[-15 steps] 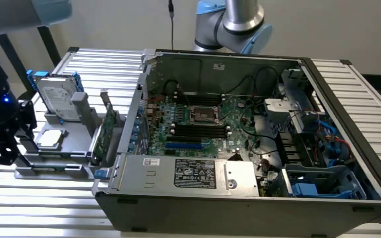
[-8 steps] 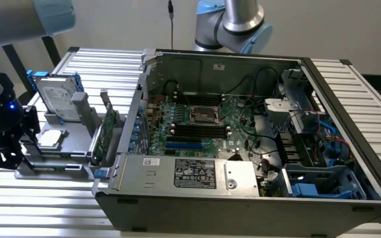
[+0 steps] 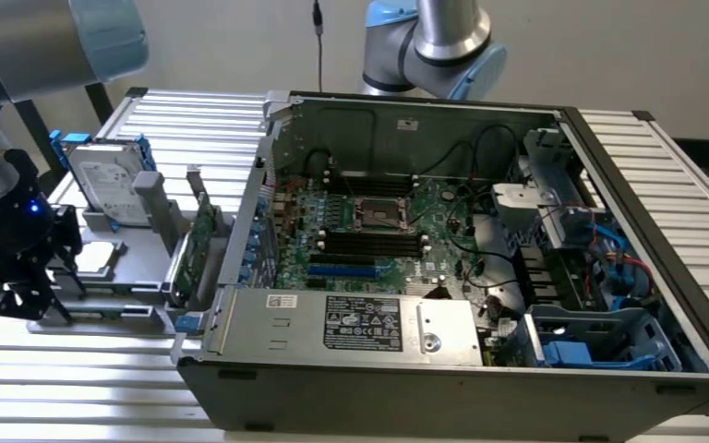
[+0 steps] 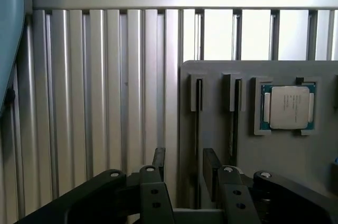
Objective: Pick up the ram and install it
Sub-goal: 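Pick up the ram and move it above insertion slot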
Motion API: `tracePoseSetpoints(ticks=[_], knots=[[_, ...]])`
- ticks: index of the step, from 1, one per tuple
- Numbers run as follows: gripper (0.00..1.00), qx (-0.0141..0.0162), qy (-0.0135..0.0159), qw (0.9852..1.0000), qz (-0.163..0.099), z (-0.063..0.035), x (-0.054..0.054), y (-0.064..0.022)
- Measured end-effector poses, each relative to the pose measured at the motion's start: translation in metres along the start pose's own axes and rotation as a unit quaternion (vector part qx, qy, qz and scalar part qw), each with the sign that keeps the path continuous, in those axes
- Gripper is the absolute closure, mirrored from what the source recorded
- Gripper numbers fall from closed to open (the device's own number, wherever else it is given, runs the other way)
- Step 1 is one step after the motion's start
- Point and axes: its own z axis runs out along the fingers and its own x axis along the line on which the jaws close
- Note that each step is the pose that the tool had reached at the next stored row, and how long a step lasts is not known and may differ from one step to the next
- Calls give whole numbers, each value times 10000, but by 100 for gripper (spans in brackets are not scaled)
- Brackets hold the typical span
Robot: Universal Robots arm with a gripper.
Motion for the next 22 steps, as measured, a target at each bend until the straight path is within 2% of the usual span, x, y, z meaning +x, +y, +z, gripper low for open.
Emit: tracePoseSetpoints(ticks=[12, 19, 22], knots=[[58, -1, 0, 10000, 0, 216, -64, -24], [58, 0, 1, 10000, -30, 321, -183, -27], [58, 1, 1, 10000, -54, 350, -199, -29]])
